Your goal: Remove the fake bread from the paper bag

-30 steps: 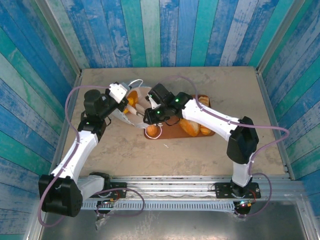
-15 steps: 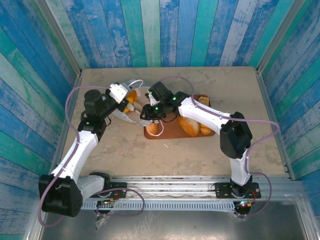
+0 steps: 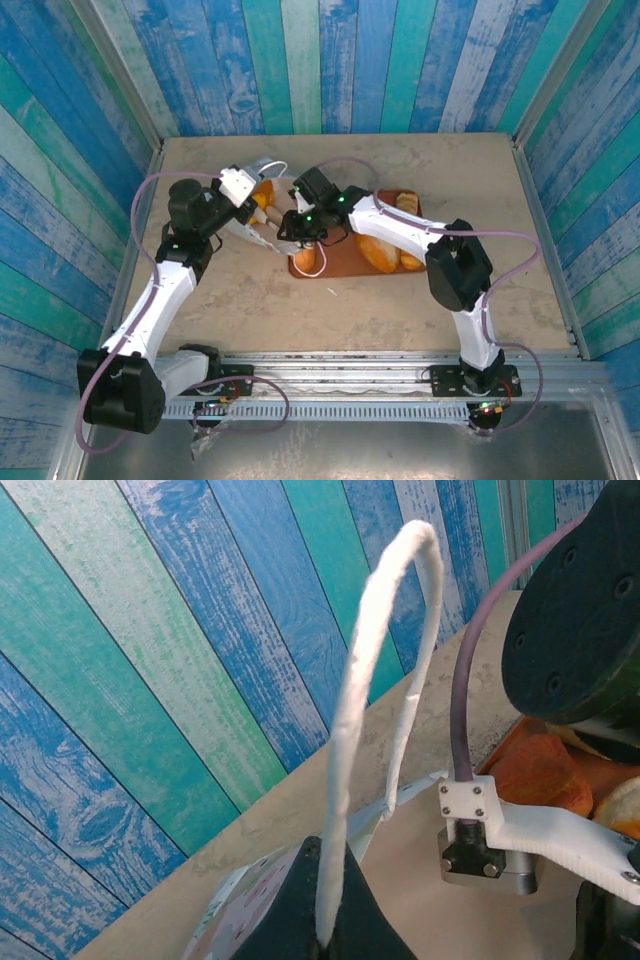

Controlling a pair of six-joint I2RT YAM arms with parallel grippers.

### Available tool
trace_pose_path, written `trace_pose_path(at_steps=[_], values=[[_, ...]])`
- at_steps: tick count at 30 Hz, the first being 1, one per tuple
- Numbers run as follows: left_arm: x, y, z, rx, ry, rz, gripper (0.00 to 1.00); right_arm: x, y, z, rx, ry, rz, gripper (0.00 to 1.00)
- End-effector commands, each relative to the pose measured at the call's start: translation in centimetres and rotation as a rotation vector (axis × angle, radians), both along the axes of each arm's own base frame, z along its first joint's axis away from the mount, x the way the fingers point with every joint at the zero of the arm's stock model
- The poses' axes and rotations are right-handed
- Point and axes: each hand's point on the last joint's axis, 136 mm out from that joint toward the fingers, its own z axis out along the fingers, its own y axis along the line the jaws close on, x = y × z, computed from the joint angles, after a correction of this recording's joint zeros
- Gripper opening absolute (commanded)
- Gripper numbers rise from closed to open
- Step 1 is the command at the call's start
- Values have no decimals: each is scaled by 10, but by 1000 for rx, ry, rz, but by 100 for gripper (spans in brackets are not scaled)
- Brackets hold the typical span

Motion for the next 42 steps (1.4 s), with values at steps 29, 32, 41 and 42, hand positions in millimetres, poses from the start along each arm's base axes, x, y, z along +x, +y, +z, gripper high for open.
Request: trace_pose_path(at_steps=[29,32,41,42], values=[[10,11,4,-42,-19,85,0,9,-16,51,27,-147,-89,3],[10,11,4,-46,-19,84,0,6,-23,58,21,-165,-99,3],[12,12,-1,-47,-7,95,0,-5,-37,80,-10,-237,-88,2],[12,12,-2,-47,-6,95,0,-7,-37,84,-11,-246,-84,2]])
